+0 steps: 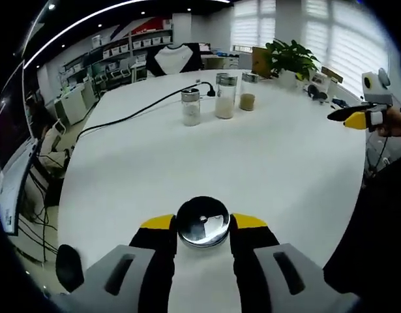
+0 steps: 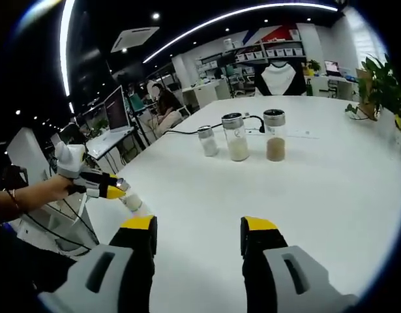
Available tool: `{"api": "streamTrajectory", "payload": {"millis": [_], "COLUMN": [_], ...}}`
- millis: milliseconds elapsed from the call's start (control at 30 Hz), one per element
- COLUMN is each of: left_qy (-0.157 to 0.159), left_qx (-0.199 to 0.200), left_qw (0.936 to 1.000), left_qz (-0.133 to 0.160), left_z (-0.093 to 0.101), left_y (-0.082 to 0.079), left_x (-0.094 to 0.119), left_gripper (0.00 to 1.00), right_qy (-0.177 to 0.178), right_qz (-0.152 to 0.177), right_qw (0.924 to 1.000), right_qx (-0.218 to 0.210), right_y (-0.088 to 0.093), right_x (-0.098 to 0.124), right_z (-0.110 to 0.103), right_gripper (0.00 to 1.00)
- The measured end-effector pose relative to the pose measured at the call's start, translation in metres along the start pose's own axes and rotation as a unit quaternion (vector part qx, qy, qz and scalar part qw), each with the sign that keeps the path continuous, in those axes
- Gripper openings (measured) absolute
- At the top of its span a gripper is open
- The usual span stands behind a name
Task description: Rotate the seasoning bottle until the label or dispensing opening points toward the visible target arrow and the bottle remains upright within the marked orientation range
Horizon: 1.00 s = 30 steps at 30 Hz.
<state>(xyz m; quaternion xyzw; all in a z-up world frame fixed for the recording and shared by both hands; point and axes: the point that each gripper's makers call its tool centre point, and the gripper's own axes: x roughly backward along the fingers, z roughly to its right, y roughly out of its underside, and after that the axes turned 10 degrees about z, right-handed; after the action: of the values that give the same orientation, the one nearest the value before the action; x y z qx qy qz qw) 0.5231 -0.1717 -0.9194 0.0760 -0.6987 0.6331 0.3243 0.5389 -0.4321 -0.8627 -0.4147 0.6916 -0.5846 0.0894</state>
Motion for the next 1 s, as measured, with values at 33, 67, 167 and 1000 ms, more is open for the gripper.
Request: {"api": "streamTrajectory", "payload": {"millis": [33,67,167,1000], "left_qy": [0.001,0.001,0.01,0.001], "left_qx": [-0.002,-0.002,-0.009,-0.011], "left_qw": [1.0,1.0,0.9999,0.9995], "left_qz": [0.001,0.002,-0.001,-0.029], "left_z": [0.0,0.0,0.001,-0.018], "left_y": [0.0,0.0,0.0,0.006], "left_x": [0.0,0.0,0.0,0.012], "left_gripper": [0.34,0.34,0.34,0.41], "right_qy": [-0.001,-0.001,-0.005,-0.014], "right_qz": [0.001,0.001,0.002,0.017], "right_qw": [1.0,1.0,0.9999,0.9997], "right_qx": [0.003,0.005,0.01,0.014], "right_y": [0.0,0.0,0.001,-0.007], "right_x": [0.001,0.002,0.005,0.009], "right_z": [0.0,0.0,-0.002,-0.001], "right_gripper": [0.5,0.5,0.51,0.51]}}
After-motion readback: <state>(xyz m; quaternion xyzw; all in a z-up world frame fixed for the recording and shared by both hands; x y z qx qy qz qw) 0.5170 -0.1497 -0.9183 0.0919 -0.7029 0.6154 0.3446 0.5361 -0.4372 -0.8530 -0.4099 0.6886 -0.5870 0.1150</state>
